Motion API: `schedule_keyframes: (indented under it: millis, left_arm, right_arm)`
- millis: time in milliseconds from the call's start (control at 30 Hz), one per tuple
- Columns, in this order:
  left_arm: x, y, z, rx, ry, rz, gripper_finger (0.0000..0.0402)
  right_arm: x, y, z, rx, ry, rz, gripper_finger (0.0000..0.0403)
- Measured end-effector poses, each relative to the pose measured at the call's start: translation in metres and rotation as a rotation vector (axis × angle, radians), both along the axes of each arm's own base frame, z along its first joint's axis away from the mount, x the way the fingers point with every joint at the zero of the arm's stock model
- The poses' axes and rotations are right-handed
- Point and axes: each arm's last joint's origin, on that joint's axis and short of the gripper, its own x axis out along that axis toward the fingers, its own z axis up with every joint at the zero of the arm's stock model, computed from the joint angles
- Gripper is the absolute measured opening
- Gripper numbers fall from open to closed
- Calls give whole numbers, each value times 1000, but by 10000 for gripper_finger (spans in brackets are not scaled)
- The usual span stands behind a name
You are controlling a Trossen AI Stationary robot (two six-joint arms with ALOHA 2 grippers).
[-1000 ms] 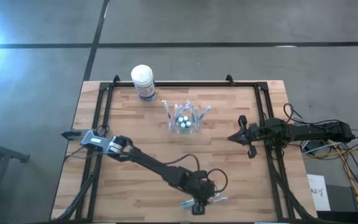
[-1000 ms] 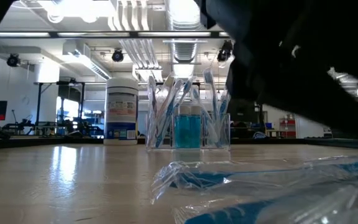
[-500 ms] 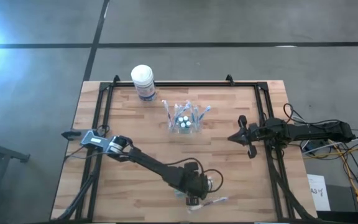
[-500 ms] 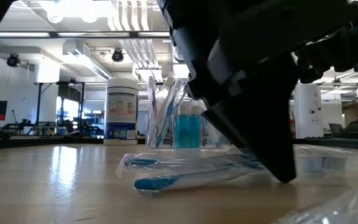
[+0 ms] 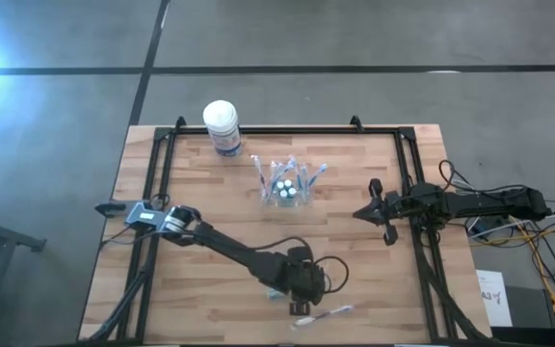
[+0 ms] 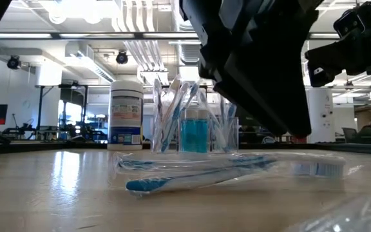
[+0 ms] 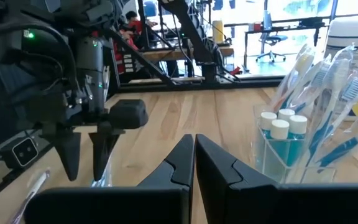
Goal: Pick & Place toothbrushing station
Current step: Put the blue toothbrush into the transparent organizer
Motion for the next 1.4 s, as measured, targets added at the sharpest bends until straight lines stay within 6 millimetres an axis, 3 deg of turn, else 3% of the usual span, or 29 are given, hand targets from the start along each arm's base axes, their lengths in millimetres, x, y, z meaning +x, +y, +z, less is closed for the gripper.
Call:
schedule_keyframes:
  millis: [433, 767, 1000, 1167, 1300, 1400]
  left_arm:
    - [0, 1, -10, -19, 25, 21, 192]
    - [-5, -2, -16, -45, 66, 41, 169]
    - [-5, 2, -22, -32, 66, 83, 123]
    - [-5, 2, -21, -24, 60, 83, 63]
    - [-4, 2, -14, -31, 43, 77, 18]
    - [-4, 2, -6, -31, 25, 59, 15]
  right_arm:
    - [0, 0, 0, 3, 1, 0, 13]
    - [0, 0, 0, 3, 3, 0, 13]
    - [0, 0, 0, 3, 2, -1, 13]
    - [0, 0, 0, 3, 2, -1, 13]
    - [0, 0, 0, 3, 2, -1, 13]
    - [0, 0, 0, 3, 3, -1, 13]
